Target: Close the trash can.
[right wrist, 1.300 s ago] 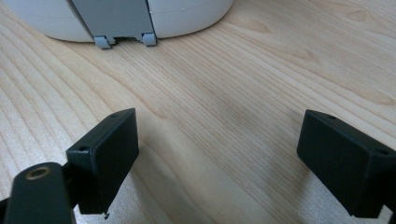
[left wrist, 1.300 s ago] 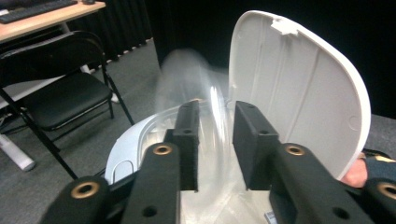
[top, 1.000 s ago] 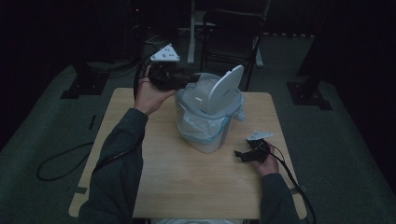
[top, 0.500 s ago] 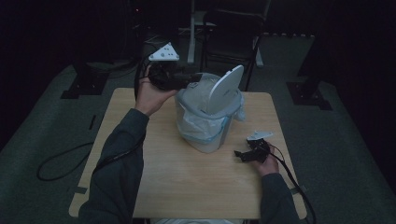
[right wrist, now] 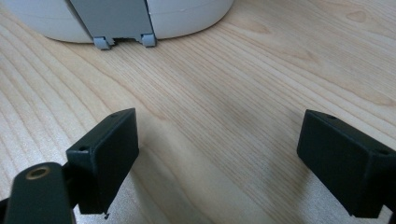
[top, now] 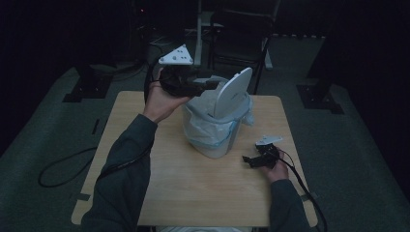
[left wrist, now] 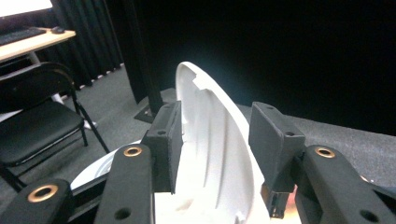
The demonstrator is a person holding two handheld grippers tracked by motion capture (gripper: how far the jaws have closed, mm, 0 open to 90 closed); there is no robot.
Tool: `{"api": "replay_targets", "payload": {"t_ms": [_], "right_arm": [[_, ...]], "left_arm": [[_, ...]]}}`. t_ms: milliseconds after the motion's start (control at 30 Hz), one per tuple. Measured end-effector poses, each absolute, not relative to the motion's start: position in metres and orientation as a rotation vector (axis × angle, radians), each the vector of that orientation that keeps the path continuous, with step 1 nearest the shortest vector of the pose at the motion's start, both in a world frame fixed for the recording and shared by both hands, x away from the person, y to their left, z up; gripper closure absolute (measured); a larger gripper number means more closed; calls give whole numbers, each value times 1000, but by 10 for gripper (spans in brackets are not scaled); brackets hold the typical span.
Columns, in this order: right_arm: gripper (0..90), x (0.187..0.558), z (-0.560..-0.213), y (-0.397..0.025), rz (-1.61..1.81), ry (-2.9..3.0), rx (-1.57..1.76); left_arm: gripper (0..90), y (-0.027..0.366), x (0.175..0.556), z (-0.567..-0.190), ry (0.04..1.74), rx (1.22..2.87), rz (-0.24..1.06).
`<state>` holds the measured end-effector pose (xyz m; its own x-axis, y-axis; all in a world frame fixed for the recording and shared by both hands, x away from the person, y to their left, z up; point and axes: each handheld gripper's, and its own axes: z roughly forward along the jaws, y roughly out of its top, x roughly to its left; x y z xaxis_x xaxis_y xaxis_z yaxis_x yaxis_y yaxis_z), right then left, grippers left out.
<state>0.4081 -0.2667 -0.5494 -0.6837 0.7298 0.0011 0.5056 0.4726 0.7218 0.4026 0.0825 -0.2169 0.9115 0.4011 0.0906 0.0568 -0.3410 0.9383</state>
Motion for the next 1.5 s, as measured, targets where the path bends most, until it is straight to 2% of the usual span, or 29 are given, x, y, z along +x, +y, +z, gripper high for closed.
{"api": "replay_targets", "payload": {"t_ms": [600, 1033, 1433, 1500], "right_arm": [[119, 408, -549, -267, 1032, 2417, 1049], [119, 408, -549, -267, 1031, 2417, 1050], [119, 408, -549, -267, 1031, 2417, 1048], [119, 408, -549, -267, 1030, 2417, 1048]], "left_arm": [[530, 53, 409, -230, 343, 1964, 409], [559, 74, 420, -235, 478, 1919, 503], [674, 96, 449, -261, 689, 1874, 605], [731, 97, 453, -266, 714, 1892, 630]]}}
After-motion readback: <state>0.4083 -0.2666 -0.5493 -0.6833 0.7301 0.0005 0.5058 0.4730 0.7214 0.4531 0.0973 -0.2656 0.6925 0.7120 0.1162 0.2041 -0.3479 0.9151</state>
